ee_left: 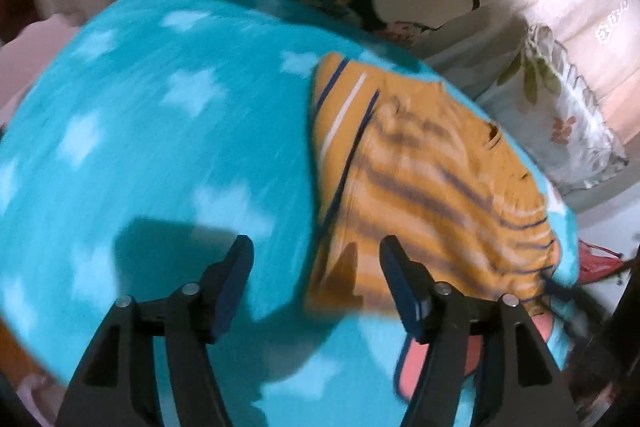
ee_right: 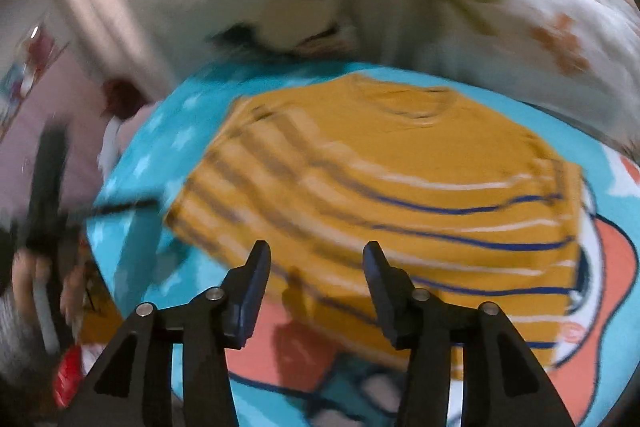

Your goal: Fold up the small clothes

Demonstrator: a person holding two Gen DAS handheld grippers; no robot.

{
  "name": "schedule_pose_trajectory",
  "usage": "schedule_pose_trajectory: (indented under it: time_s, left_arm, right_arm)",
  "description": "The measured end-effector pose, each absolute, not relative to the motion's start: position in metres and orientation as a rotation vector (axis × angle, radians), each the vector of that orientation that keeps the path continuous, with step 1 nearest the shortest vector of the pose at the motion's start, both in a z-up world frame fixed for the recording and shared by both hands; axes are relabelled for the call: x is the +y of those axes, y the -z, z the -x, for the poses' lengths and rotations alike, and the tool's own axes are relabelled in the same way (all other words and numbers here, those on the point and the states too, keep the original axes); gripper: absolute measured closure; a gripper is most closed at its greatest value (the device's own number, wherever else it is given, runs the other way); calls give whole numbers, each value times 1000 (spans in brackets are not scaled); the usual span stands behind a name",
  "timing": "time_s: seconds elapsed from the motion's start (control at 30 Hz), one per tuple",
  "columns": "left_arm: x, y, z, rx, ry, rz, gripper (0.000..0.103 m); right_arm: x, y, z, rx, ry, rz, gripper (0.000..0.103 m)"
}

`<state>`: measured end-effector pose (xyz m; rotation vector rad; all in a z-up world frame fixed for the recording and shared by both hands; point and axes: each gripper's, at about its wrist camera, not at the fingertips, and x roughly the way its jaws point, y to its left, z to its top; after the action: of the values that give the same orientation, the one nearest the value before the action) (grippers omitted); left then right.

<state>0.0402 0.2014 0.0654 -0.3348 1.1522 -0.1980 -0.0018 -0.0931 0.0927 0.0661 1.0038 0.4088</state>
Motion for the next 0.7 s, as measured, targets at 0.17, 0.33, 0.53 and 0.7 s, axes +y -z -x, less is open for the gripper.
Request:
schedule_pose_trajectory:
  time_s: [0.17,0.33,0.53,0.7]
  left_arm:
    - [187,-51,-115,1202,391,320,31]
    - [156,-42,-153,1243,528,234,27]
    - [139,-35,-179,1273,621,214,25]
    - [142,-29,-187,1294,627,269,26]
  right_arm:
    - [-9,-65,13,1009,-447,65,43]
    - [54,-44,16,958,-426,257,41]
    - [105,-25,18,896,-419,430,36]
    - [129,-12,13,825,-340,565,38]
